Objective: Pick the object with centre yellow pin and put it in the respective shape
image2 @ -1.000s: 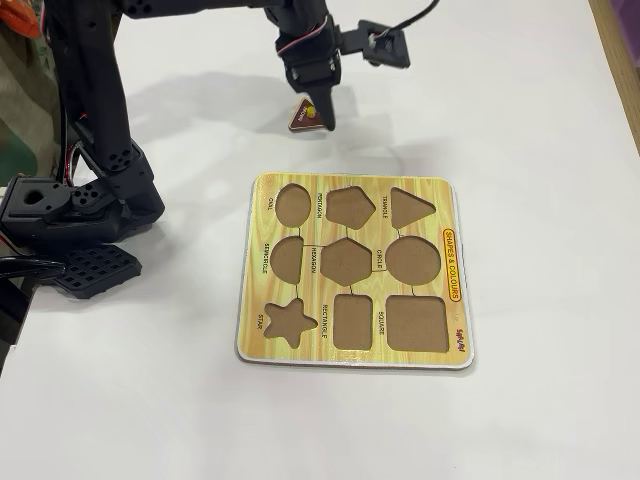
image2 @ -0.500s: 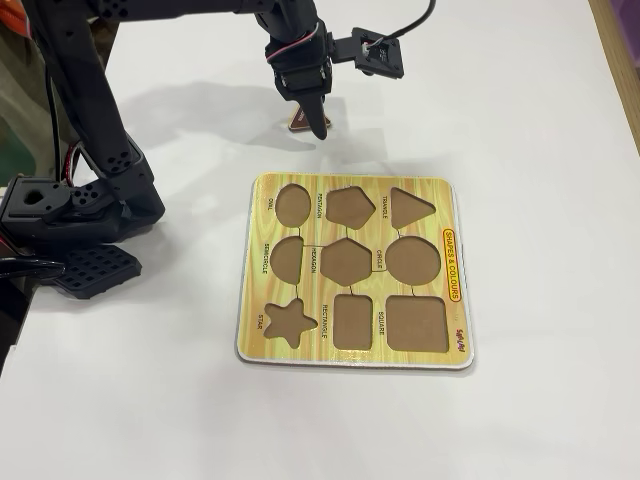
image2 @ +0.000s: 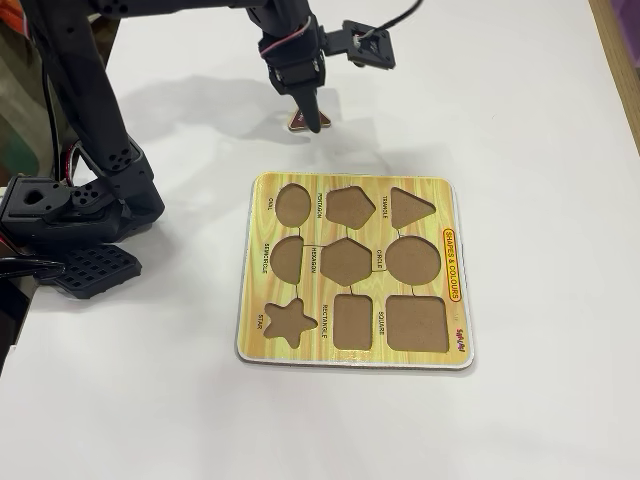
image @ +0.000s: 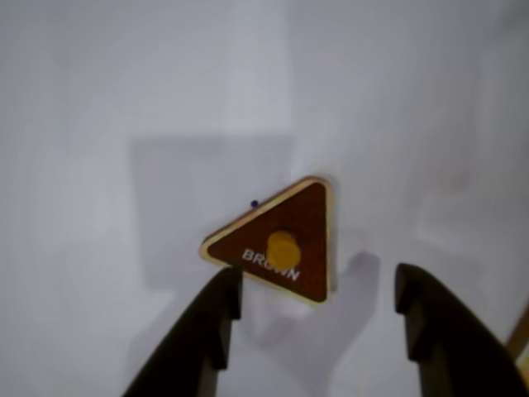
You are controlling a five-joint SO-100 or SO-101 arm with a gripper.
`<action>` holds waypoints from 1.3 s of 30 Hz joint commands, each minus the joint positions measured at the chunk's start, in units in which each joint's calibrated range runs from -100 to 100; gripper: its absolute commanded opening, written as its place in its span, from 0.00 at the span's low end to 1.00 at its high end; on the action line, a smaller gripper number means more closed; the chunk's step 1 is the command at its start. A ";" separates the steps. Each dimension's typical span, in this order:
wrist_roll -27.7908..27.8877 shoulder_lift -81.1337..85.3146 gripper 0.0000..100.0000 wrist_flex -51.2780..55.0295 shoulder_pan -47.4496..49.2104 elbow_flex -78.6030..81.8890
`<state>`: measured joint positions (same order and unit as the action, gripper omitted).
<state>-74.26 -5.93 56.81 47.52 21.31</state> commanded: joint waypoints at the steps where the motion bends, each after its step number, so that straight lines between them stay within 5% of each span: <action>1: -0.17 0.24 0.21 -0.72 1.01 -1.62; 18: -0.11 -3.70 0.21 -7.03 2.48 -1.71; 39: 0.25 -2.11 0.15 -2.36 2.58 -0.54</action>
<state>-74.26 -10.65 53.98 50.42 21.31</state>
